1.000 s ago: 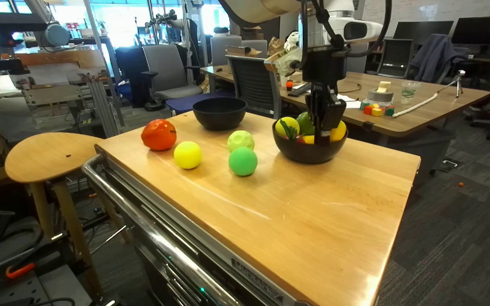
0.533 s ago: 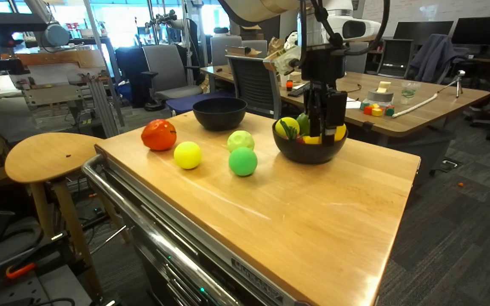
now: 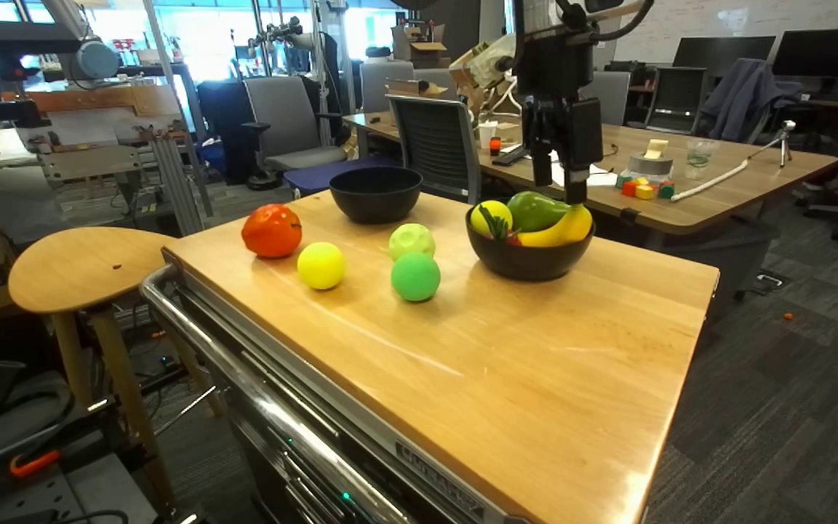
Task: Remove all the fruit toys from the bowls starting with the one on the left
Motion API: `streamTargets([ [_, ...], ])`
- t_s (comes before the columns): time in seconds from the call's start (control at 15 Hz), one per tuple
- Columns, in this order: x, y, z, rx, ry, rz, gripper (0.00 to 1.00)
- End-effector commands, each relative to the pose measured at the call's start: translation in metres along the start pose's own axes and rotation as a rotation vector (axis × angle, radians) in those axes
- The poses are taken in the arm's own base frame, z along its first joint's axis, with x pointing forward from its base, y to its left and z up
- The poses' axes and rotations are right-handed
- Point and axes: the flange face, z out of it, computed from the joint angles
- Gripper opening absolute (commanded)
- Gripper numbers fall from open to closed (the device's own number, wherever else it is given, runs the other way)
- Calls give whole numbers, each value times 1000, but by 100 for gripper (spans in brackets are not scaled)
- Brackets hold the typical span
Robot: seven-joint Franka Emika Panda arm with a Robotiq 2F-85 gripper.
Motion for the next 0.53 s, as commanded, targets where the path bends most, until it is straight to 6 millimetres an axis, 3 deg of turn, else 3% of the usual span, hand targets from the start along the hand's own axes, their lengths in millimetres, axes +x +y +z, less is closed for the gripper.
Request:
streamTargets([
  [0.0,7,-9,6,-15,67,25,100],
  [0.13,8,-11,16,-32,81,34,100],
  [0.27,9,-12,25,-43,90,41,74],
  [0.47,10,-13,33,-56,97,51,50],
])
